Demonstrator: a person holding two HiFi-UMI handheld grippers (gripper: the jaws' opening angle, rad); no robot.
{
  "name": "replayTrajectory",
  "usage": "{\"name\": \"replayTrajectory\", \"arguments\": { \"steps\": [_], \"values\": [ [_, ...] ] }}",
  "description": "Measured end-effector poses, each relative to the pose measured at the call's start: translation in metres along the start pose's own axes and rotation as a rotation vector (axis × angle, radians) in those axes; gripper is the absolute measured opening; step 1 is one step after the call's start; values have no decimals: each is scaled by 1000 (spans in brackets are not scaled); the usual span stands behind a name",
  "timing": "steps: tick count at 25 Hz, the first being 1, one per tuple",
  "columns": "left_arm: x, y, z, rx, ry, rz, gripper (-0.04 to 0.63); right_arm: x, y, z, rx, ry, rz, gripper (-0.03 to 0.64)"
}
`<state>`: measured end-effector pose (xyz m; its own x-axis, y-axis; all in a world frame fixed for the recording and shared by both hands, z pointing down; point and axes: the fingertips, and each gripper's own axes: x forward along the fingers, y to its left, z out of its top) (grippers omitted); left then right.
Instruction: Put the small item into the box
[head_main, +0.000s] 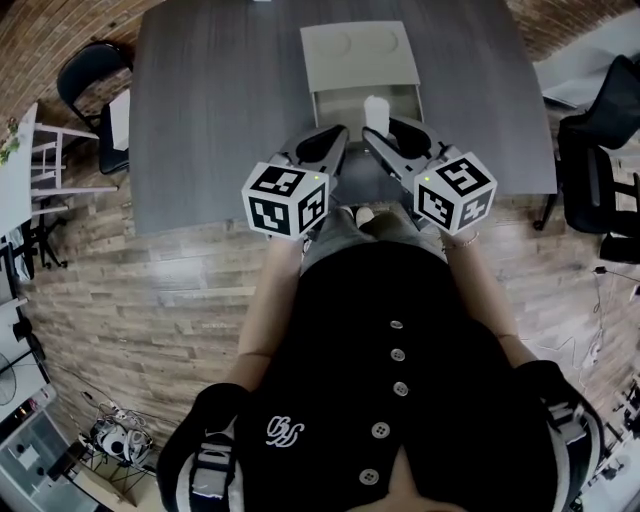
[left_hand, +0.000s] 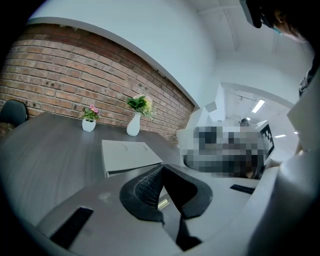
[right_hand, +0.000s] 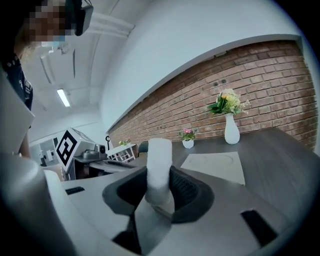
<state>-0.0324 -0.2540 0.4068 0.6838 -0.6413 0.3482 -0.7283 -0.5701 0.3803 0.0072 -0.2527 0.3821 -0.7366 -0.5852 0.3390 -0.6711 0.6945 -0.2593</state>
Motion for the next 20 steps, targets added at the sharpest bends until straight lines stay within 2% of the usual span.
{"name": "replayTrajectory", "arguments": {
  "steps": [9,16,20],
  "values": [
    [12,8,-13,-48,10,28,14,6,-21,-16,-105,125,14,135],
    [23,20,-36,-114,59,67,14,14,-40,-47,-183,300,72,135],
    [24,24,-47,-133,66,89,14,22,-57,-60,-260,383,71,135]
  ]
}}
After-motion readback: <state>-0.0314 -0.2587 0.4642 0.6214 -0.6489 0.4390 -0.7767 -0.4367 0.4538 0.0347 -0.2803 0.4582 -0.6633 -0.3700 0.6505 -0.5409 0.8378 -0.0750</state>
